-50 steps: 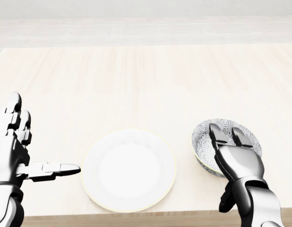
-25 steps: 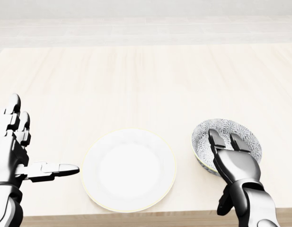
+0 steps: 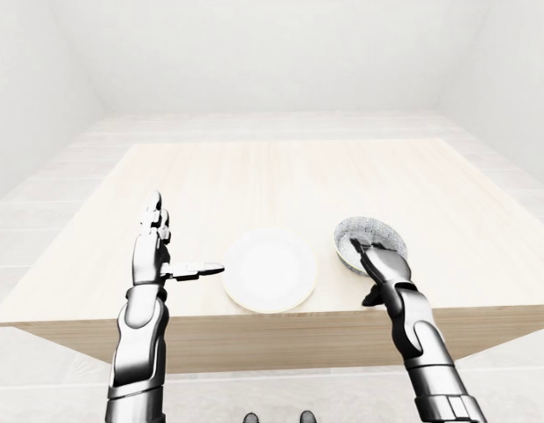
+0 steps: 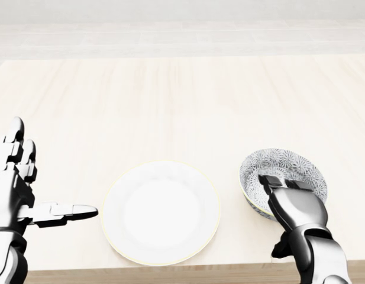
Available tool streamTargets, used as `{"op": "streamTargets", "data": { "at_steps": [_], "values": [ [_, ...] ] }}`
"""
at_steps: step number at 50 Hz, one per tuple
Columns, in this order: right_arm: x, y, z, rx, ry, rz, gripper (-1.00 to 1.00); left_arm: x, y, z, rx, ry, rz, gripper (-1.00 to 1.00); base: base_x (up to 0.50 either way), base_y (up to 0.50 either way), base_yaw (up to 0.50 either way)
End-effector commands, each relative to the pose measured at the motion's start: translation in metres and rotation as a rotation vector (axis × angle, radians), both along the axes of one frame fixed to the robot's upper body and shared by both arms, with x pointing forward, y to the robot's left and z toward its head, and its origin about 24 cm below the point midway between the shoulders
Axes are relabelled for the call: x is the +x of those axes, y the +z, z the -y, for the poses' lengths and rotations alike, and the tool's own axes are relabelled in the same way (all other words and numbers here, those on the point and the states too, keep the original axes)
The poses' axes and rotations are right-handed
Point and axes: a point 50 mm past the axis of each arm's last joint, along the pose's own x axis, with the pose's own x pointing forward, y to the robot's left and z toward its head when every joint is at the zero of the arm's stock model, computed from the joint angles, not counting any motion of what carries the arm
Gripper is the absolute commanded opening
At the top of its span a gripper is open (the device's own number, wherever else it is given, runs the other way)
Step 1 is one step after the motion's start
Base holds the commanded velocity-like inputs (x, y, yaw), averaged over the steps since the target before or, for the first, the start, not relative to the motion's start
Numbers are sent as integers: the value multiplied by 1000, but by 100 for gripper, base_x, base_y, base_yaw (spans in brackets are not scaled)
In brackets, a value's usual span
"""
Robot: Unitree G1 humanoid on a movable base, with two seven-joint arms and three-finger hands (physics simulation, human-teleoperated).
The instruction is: Put the bowl on the plate.
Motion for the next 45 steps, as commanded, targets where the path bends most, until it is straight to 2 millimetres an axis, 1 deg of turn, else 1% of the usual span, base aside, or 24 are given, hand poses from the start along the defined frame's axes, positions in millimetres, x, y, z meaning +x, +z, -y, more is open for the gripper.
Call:
{"op": "streamTargets", "data": {
  "at_steps": [1, 2, 3, 5, 7, 8, 10, 15, 18, 23, 27, 29, 30, 33, 36, 37, 38, 41, 45],
  "values": [
    [-1, 1, 0, -8, 2, 0, -4, 0, 0, -1, 0, 2, -1, 100, 0, 0, 0],
    [-1, 2, 0, -9, 2, 0, -14, -1, 0, -1, 0, 1, 2, 100, 0, 0, 0],
    [-1, 2, 0, -9, 2, 0, -16, -1, 1, -1, 0, 1, 4, 100, 0, 0, 0],
    [-1, 2, 0, -11, 1, 2, -29, -1, 1, -1, 0, 1, 5, 100, 0, 0, 0],
    [-1, 2, 0, -12, 1, 0, -35, -1, 0, -1, -1, 2, 0, 100, 0, 0, 0],
    [-1, 2, 0, -12, 2, -2, -43, 0, -1, -1, -1, 3, -2, 100, 0, 0, 0],
    [-1, 2, 0, -13, 1, 3, -50, 1, -2, -1, -1, 5, -9, 100, 0, 0, 0],
    [-2, 1, 0, -13, 4, -7, -52, 2, -2, -2, -2, 7, -9, 100, 0, 0, 0],
    [-2, 2, 0, -17, 3, -6, -58, 1, -2, -1, -1, 6, -9, 100, 0, 0, 0],
    [-2, 3, 1, -23, 0, 0, -55, 1, -4, -1, -1, 6, -16, 100, 0, 0, 0],
    [-3, 4, 1, -26, 2, 0, -59, 0, -4, -2, -2, 7, -16, 100, 0, 0, 0],
    [-3, 5, 0, -29, 4, 0, -58, 0, -4, -2, -2, 7, -17, 100, 0, 0, 0],
    [-3, 5, 1, -32, 4, 1, -62, 0, -4, -2, -1, 7, -17, 100, 0, 0, 0],
    [-3, 8, 1, -38, 6, 3, -64, 0, -4, -2, -2, 8, -18, 100, 0, 0, 0],
    [-4, 11, 2, -45, 5, 9, -71, -1, -4, -2, -2, 8, -17, 100, 0, 0, 0],
    [-4, 12, 2, -46, 4, 10, -78, -1, -4, -2, -2, 8, -19, 100, 0, 0, 0],
    [-4, 12, 2, -46, 4, 10, -78, -1, -4, -2, -2, 8, -19, 100, 0, 0, 0],
    [-4, 15, 2, -58, 4, 16, -96, -1, -3, -3, -1, 9, -11, 100, 0, 0, 0],
    [-5, 18, 2, -67, 6, 16, -98, -1, -3, -2, 0, 8, -13, 100, 0, 0, 0]
  ]
}}
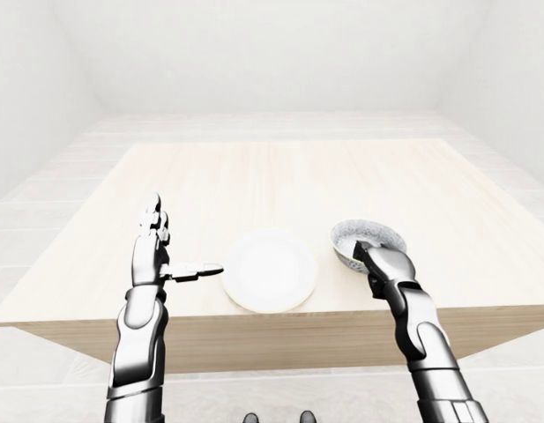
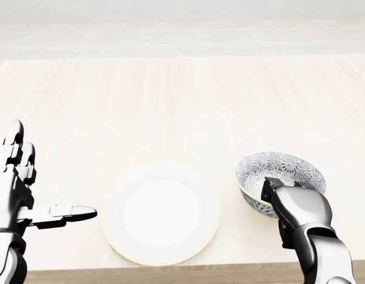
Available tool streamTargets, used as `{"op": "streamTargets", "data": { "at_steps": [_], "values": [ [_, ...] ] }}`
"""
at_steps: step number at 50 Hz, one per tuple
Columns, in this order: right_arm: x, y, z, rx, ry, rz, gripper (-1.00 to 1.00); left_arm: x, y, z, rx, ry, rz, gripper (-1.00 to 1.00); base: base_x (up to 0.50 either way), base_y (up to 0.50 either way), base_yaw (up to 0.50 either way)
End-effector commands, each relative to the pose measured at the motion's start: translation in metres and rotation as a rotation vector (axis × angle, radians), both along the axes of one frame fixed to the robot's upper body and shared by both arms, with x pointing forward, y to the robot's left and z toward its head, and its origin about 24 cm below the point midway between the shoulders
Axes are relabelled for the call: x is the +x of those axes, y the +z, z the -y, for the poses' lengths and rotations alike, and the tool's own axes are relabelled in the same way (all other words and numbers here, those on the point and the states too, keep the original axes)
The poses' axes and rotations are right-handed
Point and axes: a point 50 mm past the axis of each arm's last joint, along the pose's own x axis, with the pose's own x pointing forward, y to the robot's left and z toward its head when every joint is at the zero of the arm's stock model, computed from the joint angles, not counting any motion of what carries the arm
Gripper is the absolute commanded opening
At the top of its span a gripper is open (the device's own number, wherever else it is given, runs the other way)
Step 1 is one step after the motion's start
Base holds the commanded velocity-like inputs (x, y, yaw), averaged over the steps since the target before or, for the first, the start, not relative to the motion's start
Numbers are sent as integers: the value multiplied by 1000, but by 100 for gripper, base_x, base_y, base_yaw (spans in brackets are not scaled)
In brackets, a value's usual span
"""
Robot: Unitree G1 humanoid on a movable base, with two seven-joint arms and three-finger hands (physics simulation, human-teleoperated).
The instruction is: Put the bowl on the plate.
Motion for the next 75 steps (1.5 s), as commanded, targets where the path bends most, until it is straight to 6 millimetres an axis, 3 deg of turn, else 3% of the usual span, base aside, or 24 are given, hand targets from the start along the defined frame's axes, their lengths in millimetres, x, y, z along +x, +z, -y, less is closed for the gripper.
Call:
{"op": "streamTargets", "data": {
  "at_steps": [1, 32, 46, 75],
  "values": [
    [-2, 8, 1, -13, 0, 14, -99, -1, 0, 0, 3, 0, 0, 100, 0, 0, 0],
    [-5, 47, -7, -127, 4, 38, -98, 1, -1, -3, 4, 8, -4, 100, 0, 0, 0],
    [-8, 66, -33, -173, 45, 65, -99, 2, -5, 0, 12, 1, -10, 100, 0, 0, 0],
    [-15, 74, -53, -178, 64, 91, -100, 1, -4, 0, 17, 2, -8, 100, 0, 0, 0]
  ]
}}
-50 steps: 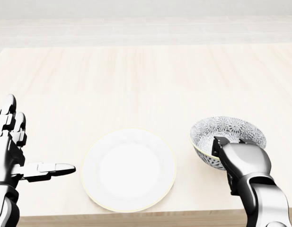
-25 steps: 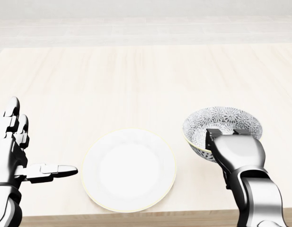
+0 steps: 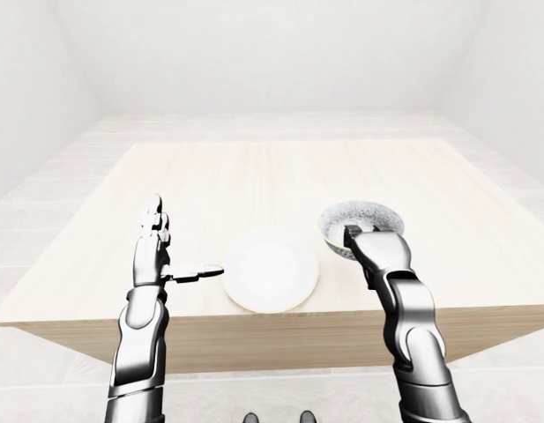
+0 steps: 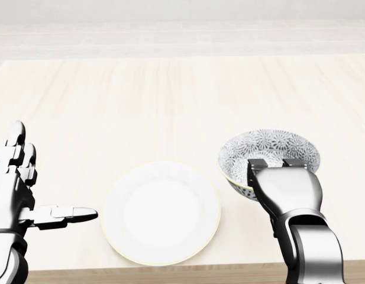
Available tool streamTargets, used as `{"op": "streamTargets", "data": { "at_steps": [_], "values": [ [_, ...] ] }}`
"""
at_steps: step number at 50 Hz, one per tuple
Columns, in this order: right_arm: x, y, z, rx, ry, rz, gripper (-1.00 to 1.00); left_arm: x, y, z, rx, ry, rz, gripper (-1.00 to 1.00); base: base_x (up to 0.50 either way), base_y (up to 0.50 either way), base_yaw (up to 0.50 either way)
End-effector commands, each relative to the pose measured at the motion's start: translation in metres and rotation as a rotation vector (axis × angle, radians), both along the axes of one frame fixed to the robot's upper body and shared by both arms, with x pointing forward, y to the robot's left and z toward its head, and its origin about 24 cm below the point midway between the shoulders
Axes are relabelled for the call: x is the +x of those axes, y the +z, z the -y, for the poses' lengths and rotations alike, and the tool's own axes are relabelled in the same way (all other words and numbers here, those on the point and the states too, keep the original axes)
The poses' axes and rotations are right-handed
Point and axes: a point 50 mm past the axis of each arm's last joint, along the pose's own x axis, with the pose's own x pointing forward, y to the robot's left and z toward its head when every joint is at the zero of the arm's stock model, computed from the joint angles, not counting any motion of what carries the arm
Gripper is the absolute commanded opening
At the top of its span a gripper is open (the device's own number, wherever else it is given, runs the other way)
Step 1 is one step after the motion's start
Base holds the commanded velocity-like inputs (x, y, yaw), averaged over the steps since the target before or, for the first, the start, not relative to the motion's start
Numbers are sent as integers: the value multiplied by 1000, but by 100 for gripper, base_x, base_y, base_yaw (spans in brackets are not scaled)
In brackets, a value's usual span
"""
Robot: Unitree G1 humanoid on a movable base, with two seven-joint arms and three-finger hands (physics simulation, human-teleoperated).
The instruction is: Put the bowl on the plate.
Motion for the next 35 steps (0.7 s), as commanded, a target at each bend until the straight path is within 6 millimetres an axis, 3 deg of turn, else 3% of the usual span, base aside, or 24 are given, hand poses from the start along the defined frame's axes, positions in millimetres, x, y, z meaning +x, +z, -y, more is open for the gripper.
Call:
{"op": "streamTargets", "data": {
  "at_steps": [1, 35],
  "values": [
    [-1, 7, -10, -15, 12, 42, -100, 0, -1, 0, 2, 2, -1, 100, 0, 0, 0],
    [16, 6, -51, 49, 145, 84, -100, 0, -3, -3, 19, 12, 0, 100, 0, 0, 0]
  ]
}}
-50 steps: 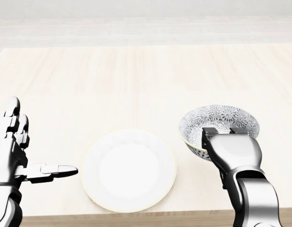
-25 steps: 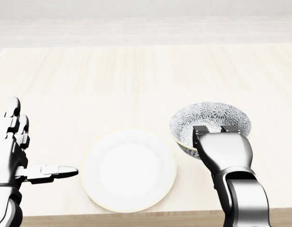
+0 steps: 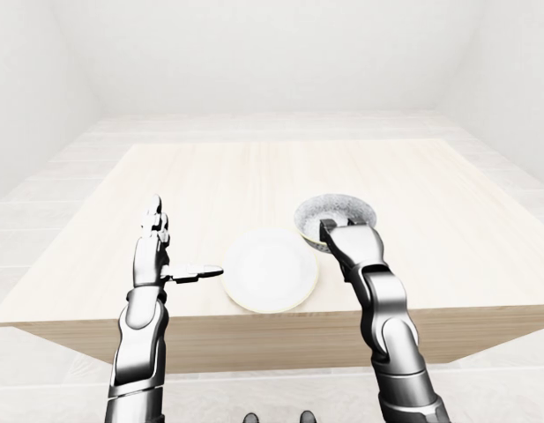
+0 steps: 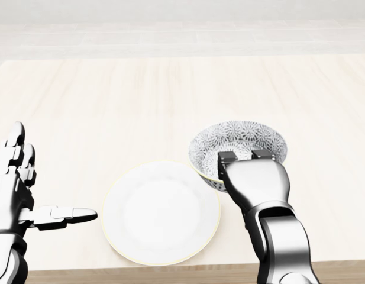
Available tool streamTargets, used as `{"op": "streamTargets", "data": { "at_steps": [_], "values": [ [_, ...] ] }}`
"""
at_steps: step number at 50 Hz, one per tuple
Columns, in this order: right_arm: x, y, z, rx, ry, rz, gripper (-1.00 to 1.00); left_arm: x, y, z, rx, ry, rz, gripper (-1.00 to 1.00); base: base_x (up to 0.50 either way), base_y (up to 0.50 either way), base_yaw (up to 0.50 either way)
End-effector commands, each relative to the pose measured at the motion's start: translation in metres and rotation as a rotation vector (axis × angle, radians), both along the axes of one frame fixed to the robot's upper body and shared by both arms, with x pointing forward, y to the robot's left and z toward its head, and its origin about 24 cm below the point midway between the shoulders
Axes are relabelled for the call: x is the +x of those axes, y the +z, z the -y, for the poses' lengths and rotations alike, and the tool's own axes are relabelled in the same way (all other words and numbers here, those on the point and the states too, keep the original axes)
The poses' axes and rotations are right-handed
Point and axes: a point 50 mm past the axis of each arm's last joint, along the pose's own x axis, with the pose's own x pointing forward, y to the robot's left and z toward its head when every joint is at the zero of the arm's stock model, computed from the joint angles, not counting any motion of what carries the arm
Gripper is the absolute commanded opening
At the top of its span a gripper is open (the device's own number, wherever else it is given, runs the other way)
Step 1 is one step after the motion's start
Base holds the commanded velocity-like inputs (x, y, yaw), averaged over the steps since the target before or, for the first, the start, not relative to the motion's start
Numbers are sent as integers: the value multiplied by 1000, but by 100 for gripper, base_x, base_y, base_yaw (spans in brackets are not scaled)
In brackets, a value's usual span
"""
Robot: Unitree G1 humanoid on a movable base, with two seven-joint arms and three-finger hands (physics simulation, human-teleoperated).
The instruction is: Put the bowl on the plate.
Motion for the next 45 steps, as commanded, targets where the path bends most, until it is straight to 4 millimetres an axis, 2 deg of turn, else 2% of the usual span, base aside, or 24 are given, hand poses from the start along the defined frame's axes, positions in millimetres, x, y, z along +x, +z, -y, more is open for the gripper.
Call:
{"op": "streamTargets", "data": {
  "at_steps": [1, 12, 27, 45],
  "values": [
    [6, 2, -17, 17, 52, 42, -100, 0, -2, -2, 6, 8, -2, 100, 0, 0, 0],
    [6, 7, -28, 31, 90, 51, -100, 1, -3, -2, 9, 7, -3, 100, 0, 0, 0],
    [3, 2, -43, 63, 139, 44, -100, -2, -6, 1, 15, -3, -8, 100, 0, 0, 0],
    [1, 1, -52, 68, 166, 34, -100, -3, -8, -2, 32, 4, -11, 100, 0, 0, 0]
  ]
}}
